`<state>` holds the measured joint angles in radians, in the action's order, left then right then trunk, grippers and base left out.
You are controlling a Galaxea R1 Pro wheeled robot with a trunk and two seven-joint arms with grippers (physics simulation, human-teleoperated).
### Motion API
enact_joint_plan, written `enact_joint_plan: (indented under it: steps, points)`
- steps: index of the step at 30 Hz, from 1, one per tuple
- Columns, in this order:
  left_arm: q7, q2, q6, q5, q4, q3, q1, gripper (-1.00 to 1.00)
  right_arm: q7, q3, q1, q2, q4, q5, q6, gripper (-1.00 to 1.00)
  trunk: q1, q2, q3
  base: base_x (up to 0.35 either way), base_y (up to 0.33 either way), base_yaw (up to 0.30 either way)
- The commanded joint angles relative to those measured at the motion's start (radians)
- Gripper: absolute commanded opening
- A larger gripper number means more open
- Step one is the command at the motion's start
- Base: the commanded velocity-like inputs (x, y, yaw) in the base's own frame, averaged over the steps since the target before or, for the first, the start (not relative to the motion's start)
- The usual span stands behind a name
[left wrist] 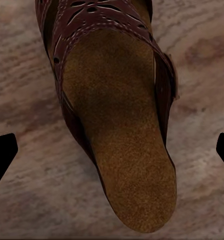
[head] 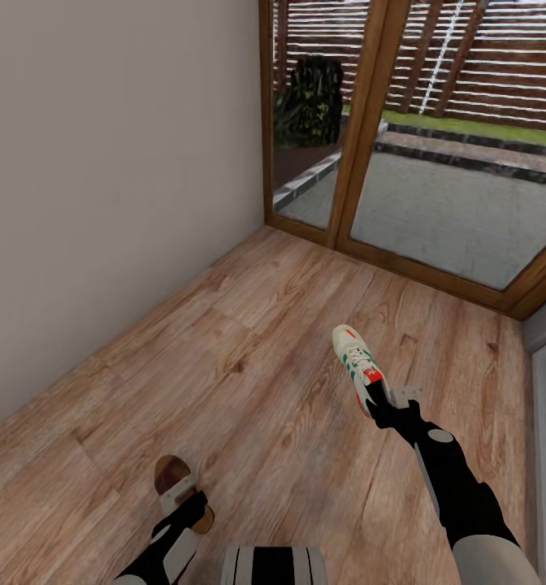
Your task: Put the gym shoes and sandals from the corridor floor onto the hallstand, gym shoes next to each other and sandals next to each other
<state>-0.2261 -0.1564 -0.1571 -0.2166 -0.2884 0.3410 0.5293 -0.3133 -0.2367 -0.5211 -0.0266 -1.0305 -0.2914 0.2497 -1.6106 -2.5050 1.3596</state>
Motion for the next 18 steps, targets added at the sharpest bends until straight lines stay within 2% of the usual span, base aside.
enact_joint_plan:
  steps: [1, 8, 16, 18]
  points:
    - [-0.003, 0.000, -0.004, -0.010, 0.000, -0.004, 0.001, 1.00, -0.009, -0.003, 0.000, 0.001, -0.002, -0.009, 0.003, -1.00, 0.000, 0.000, 0.001, 0.000, 0.000, 0.000]
    - [-0.002, 0.000, -0.005, -0.009, 0.001, -0.003, 0.001, 1.00, -0.009, -0.003, 0.000, 0.001, -0.010, -0.009, 0.003, -1.00, 0.000, 0.000, 0.004, 0.000, 0.000, 0.018]
    - [-0.002, 0.000, -0.007, -0.009, 0.003, -0.001, -0.002, 1.00, -0.009, -0.001, 0.000, 0.001, -0.036, -0.009, 0.003, -1.00, -0.003, -0.002, 0.045, 0.000, 0.000, 0.030]
    - [-0.002, 0.000, -0.008, -0.009, 0.003, -0.001, -0.005, 1.00, -0.009, 0.000, 0.000, 0.001, -0.037, -0.010, 0.003, -1.00, -0.003, -0.002, 0.047, 0.000, 0.000, 0.003]
